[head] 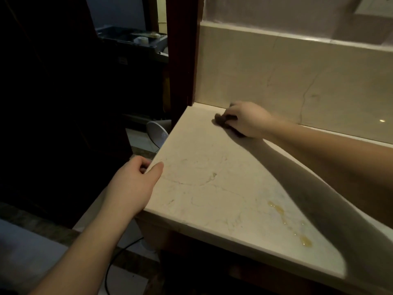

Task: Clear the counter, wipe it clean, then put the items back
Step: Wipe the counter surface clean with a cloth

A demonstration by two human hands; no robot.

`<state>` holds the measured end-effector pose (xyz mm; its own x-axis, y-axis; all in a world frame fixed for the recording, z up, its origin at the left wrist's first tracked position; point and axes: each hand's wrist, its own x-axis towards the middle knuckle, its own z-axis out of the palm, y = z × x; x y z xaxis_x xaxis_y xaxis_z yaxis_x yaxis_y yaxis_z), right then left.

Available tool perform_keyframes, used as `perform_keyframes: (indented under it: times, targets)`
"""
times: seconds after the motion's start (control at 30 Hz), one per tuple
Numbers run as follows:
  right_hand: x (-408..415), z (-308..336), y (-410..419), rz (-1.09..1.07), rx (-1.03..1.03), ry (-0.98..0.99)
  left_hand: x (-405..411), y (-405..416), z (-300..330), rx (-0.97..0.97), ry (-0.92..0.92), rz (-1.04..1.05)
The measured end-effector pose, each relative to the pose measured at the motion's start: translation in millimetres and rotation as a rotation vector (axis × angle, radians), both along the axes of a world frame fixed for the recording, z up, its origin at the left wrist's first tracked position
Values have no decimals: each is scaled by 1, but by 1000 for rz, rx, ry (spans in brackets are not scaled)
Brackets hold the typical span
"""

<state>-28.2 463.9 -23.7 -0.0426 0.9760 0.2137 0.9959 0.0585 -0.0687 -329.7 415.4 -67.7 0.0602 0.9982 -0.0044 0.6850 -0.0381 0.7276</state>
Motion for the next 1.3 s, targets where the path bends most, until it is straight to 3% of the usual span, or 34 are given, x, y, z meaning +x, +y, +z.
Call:
perform_keyframes:
  times: [0.17, 0.27, 0.4, 0.6, 0.67, 0.8, 0.87, 1.07, 1.13, 1.3]
  targets:
    - [-1, -1, -48, 183, -55, 21, 0, 2, -2, 10, 5, -10]
    - [12, 2, -8, 48, -43, -56, -1, 3, -2, 12, 6, -12]
    - [0, 0, 19, -45, -4, -6, -1, 3, -3, 15, 13, -7]
    - [-46, -1, -76, 327, -75, 132, -1, 4, -4, 15, 17, -22]
    - [-37, 1, -65, 289, -93, 83, -2, 5, -5, 18, 18, -24]
    - [-14, 2, -2, 15, -35, -5, -2, 5, -5, 24, 21, -24]
    - [-22, -2, 4, 12, -21, -6, -2, 5, -6, 26, 20, -20]
    - [-70, 3, -110, 416, -100, 91, -2, 5, -6, 16, 27, -36]
    - [-69, 3, -122, 460, -159, 87, -2, 5, -5, 18, 35, -41]
    - [-29, 4, -48, 105, -71, 33, -2, 4, -7, 28, 56, -33]
